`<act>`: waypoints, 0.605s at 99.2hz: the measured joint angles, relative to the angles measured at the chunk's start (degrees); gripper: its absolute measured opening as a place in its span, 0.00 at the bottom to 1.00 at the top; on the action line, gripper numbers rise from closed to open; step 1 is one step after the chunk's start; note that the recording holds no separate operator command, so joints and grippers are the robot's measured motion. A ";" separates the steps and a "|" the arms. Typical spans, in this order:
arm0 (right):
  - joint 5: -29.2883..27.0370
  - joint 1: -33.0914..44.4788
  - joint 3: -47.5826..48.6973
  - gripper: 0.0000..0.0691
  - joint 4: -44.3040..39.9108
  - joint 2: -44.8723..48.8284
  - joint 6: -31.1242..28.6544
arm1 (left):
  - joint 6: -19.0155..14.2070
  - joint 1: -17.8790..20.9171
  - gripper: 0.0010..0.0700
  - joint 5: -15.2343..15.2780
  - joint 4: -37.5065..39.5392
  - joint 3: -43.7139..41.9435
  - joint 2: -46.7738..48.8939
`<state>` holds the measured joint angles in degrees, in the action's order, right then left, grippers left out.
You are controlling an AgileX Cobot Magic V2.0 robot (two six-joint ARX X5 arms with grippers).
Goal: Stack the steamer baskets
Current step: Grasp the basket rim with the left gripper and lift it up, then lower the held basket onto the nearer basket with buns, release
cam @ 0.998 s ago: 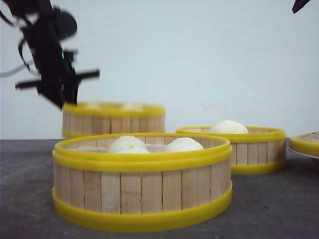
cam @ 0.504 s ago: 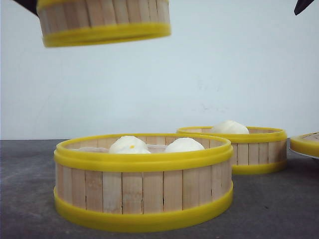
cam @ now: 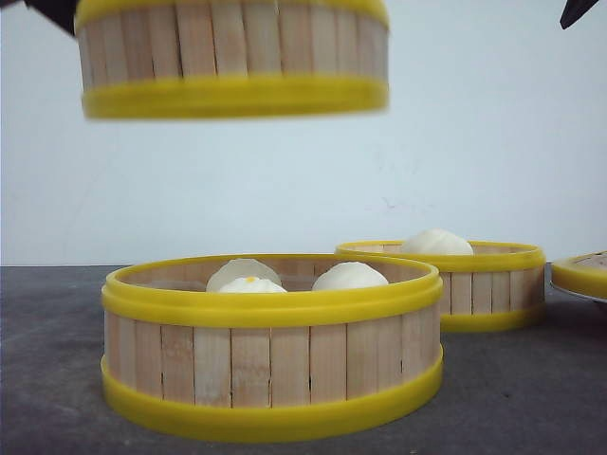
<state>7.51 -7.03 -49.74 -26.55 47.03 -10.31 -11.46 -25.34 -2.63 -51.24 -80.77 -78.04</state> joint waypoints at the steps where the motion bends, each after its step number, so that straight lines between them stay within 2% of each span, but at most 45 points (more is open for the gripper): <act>1: 0.00 0.00 0.00 0.76 0.00 0.00 0.00 | -0.02 -0.39 0.03 0.22 0.42 0.57 0.00; 20: 0.00 0.00 0.00 0.76 0.00 0.00 0.00 | -0.68 -3.72 0.03 1.22 5.84 7.32 0.00; 60: -0.04 0.00 0.00 0.76 0.04 0.00 0.02 | -2.91 -3.78 0.03 1.86 9.53 14.40 0.00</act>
<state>7.46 -7.03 -49.74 -26.50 47.03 -10.28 -14.37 -29.12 -0.78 -41.71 -66.37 -78.04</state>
